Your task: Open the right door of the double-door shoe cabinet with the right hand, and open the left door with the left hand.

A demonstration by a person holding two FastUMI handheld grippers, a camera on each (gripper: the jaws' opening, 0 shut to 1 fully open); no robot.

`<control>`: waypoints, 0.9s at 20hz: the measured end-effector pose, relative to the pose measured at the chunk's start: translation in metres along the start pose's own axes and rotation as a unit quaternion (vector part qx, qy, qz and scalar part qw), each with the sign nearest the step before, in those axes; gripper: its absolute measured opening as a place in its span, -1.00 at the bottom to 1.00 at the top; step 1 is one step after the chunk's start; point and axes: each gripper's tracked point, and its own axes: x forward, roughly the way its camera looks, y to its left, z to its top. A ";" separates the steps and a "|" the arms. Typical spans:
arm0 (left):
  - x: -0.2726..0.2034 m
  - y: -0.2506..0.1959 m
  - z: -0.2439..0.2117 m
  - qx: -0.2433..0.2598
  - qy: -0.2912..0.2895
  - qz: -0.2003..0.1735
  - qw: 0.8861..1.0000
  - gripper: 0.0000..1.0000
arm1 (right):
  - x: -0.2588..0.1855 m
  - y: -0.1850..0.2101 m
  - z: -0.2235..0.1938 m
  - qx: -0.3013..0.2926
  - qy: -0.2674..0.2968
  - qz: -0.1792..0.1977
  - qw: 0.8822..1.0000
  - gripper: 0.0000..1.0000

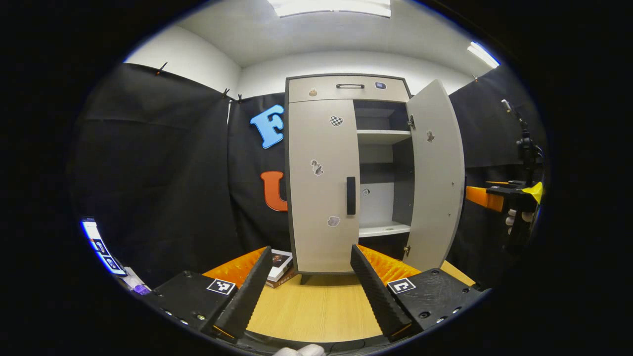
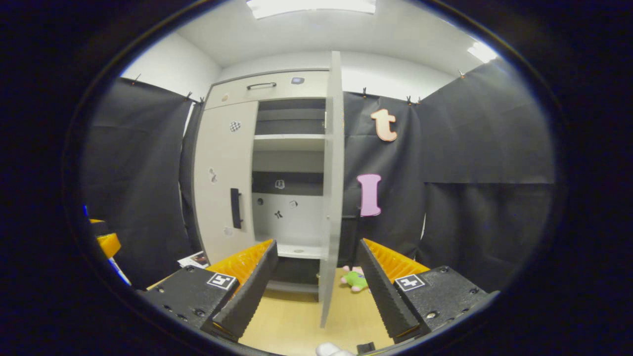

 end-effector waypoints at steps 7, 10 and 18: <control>0.033 0.019 -0.009 0.009 0.006 -0.014 1.000 0.92 | -0.007 0.013 -0.006 0.010 0.009 0.006 1.000 1.00; 0.063 0.008 -0.005 0.011 0.000 -0.024 1.000 0.92 | -0.012 0.016 -0.010 0.012 0.020 0.009 1.000 1.00; 0.175 -0.067 0.016 0.010 -0.014 -0.064 0.998 0.92 | -0.014 0.021 -0.011 0.008 0.029 0.028 0.999 1.00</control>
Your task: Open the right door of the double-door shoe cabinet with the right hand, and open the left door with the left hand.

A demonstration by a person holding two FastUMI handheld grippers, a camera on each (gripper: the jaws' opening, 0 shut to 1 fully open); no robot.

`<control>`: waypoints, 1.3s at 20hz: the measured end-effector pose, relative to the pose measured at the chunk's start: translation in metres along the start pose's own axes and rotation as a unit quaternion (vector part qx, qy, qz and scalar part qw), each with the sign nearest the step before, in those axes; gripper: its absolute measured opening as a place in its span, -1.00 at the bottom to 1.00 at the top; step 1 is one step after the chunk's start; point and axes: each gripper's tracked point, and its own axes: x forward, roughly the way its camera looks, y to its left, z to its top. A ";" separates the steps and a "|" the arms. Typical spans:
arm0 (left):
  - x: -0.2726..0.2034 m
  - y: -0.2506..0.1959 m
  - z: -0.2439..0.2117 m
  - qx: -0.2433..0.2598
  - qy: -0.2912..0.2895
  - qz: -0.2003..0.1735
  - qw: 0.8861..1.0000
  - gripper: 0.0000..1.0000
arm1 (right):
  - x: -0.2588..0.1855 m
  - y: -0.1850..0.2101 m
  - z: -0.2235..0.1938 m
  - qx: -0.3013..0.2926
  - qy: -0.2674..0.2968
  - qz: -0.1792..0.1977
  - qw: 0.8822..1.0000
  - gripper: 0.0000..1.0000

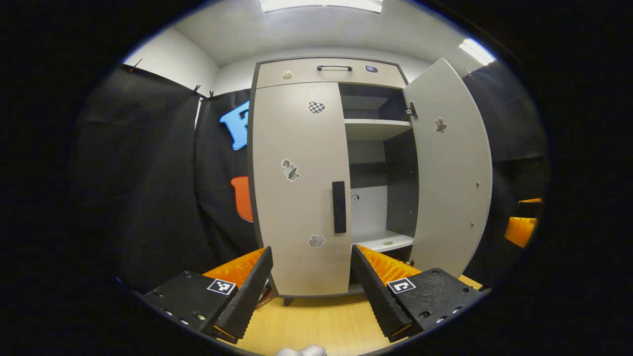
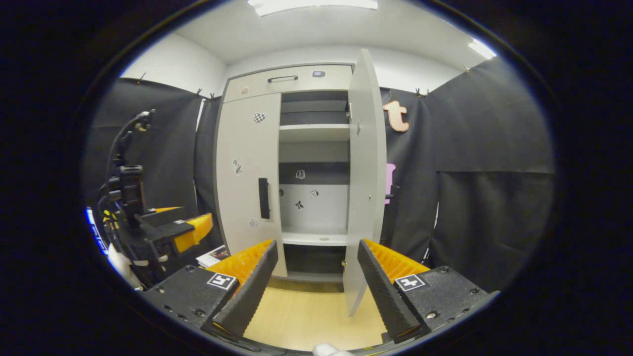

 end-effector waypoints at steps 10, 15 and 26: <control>0.140 -0.047 0.018 -0.010 -0.008 -0.014 1.000 0.93 | 0.002 -0.004 0.001 -0.012 -0.003 -0.006 1.000 1.00; 0.192 -0.032 0.005 -0.019 0.007 0.008 1.000 0.92 | 0.013 -0.014 -0.001 -0.015 0.009 -0.009 1.000 1.00; 0.232 -0.034 -0.011 -0.020 0.021 0.011 1.000 0.87 | 0.028 -0.017 -0.005 -0.025 0.021 -0.001 0.999 1.00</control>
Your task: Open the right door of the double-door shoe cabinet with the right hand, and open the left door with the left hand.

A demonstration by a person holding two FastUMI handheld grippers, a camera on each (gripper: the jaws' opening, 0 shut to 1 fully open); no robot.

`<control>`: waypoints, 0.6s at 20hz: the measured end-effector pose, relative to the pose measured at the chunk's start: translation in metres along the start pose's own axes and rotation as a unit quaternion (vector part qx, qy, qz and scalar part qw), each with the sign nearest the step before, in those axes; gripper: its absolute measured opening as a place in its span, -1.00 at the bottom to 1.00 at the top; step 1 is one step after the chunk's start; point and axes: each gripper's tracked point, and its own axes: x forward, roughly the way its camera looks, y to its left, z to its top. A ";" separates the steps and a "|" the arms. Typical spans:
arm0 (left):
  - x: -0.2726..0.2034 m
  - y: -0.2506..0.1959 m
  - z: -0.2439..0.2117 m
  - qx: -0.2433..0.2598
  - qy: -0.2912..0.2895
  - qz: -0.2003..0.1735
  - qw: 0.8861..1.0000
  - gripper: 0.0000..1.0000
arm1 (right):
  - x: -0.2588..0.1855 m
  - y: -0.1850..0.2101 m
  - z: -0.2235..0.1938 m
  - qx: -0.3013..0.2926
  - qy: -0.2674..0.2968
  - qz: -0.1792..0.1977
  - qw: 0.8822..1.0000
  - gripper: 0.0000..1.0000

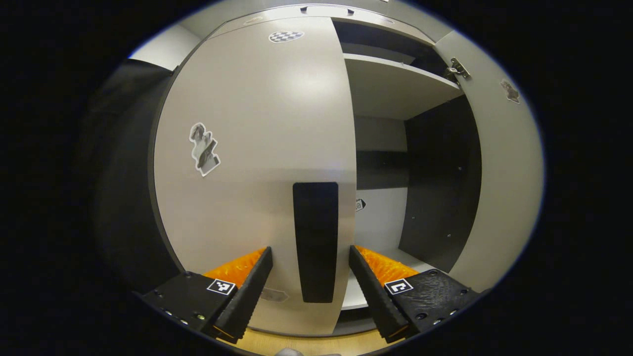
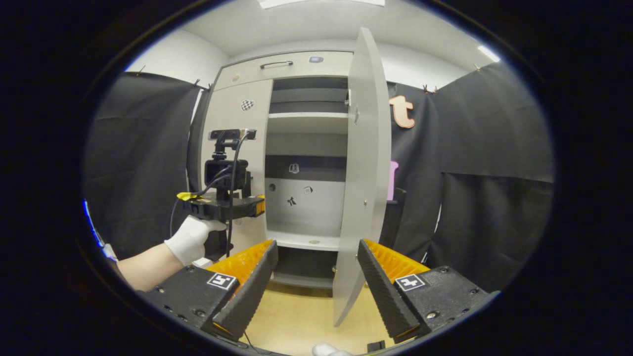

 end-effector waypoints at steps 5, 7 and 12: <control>-0.007 -0.004 -0.001 0.000 -0.001 -0.011 1.000 0.73 | 0.000 0.003 0.000 -0.002 -0.002 0.004 1.000 1.00; -0.003 -0.004 0.000 -0.003 -0.002 -0.011 1.000 -0.39 | -0.002 0.006 0.000 -0.003 -0.002 0.009 1.000 1.00; -0.001 0.000 -0.003 0.001 -0.001 -0.002 1.000 -0.66 | -0.005 0.005 0.000 -0.003 -0.004 0.010 1.000 1.00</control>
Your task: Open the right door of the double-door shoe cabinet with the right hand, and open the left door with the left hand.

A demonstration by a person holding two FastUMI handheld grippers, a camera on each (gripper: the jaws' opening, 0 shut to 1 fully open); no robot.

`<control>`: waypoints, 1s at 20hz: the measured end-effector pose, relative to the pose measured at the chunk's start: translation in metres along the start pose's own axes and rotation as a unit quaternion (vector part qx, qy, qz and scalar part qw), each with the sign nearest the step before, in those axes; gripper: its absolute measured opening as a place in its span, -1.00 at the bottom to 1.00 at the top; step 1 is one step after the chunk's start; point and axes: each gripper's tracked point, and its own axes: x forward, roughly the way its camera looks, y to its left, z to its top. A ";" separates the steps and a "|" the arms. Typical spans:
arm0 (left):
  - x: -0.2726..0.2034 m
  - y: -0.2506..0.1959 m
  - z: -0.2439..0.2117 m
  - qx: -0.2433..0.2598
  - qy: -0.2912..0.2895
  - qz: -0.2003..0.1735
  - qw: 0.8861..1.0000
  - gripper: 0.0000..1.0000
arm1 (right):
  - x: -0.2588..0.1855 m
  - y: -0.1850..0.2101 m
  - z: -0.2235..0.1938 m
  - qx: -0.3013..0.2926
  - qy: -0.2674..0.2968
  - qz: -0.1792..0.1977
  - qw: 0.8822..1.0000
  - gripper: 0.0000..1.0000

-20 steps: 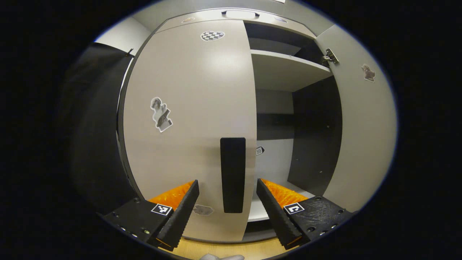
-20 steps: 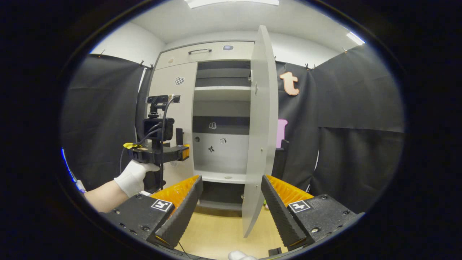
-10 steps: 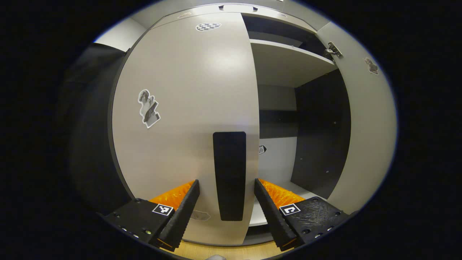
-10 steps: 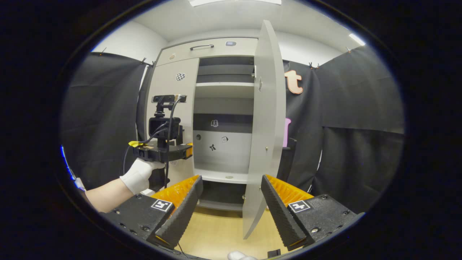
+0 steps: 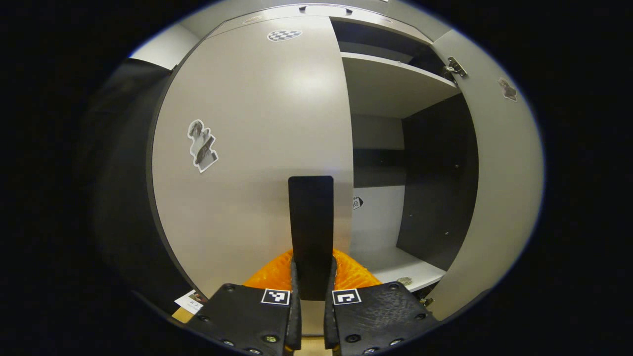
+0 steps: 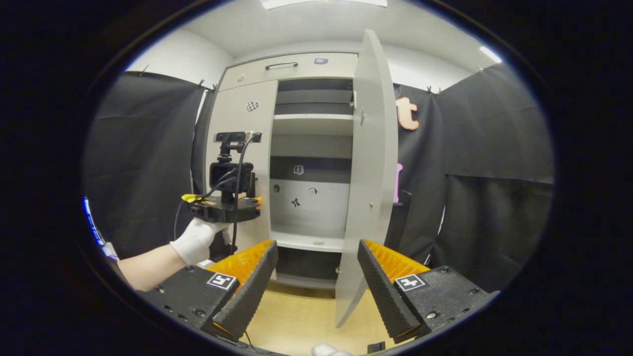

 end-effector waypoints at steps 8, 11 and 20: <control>-0.023 -0.001 0.003 -0.015 -0.005 -0.026 1.000 -0.89 | -0.003 0.001 0.000 0.002 -0.003 -0.001 1.000 1.00; -0.033 0.003 0.001 -0.014 -0.003 -0.032 0.999 -0.90 | -0.007 0.011 0.001 0.003 -0.003 0.010 1.000 1.00; -0.062 0.024 -0.003 -0.015 -0.006 -0.038 0.999 -0.91 | -0.027 0.041 0.001 -0.001 -0.008 0.030 1.000 1.00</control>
